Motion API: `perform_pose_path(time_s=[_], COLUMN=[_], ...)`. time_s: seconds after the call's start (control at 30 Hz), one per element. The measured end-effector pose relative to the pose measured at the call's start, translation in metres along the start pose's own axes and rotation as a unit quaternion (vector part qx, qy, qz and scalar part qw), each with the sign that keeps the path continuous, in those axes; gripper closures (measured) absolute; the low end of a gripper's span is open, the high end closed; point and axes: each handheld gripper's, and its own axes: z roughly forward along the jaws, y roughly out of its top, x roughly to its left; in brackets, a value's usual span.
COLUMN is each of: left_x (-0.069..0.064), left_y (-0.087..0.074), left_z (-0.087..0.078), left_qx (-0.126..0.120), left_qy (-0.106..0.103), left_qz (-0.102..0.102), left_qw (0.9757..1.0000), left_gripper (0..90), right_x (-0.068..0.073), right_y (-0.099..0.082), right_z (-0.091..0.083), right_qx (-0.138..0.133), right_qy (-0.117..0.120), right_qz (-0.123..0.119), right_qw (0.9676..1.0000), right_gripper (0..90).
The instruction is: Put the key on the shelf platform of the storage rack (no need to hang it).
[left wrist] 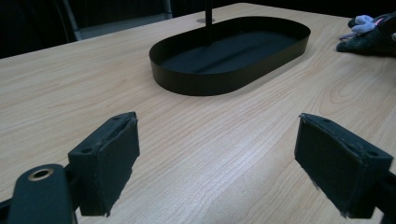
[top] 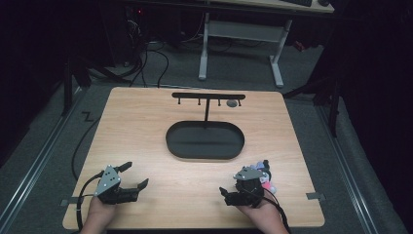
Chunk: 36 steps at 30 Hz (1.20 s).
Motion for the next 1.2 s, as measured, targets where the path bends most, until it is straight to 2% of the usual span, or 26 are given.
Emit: perform_pose_path(time_s=[0.17,0.5,0.57,0.77,0.9,1.0,1.2], left_x=[0.000,-0.001,-0.001,-0.002,-0.001,-0.001,0.002], left_y=[0.000,0.001,0.001,0.001,0.001,0.001,0.001], left_z=[0.000,0.001,0.001,0.002,0.002,0.000,-0.002], left_qx=[0.000,0.002,0.000,0.005,0.004,0.000,-0.007], left_qy=[0.000,-0.002,-0.004,-0.003,-0.001,0.004,0.007], left_qz=[0.005,0.008,0.009,0.011,0.012,0.022,0.016], left_qw=[1.0000,1.0000,1.0000,0.9999,0.9999,0.9998,0.9998], left_gripper=[14.4,14.4,14.4,14.4,14.4,13.9,12.5], right_x=[0.002,0.003,0.005,0.003,-0.002,-0.003,-0.006], right_y=[0.004,0.012,0.015,0.019,0.023,0.025,0.029], right_z=[0.001,-0.002,-0.002,-0.004,-0.005,-0.006,-0.010], right_qx=[0.030,0.054,0.066,0.076,0.098,0.105,0.123], right_qy=[0.007,0.004,0.002,0.013,0.021,0.024,0.023], right_qz=[-0.001,-0.014,-0.026,-0.023,-0.019,-0.017,-0.030], right_qw=[0.9995,0.9985,0.9975,0.9968,0.9948,0.9941,0.9916], right_gripper=[13.9,14.5,15.1,16.4,21.9,22.1,21.7])
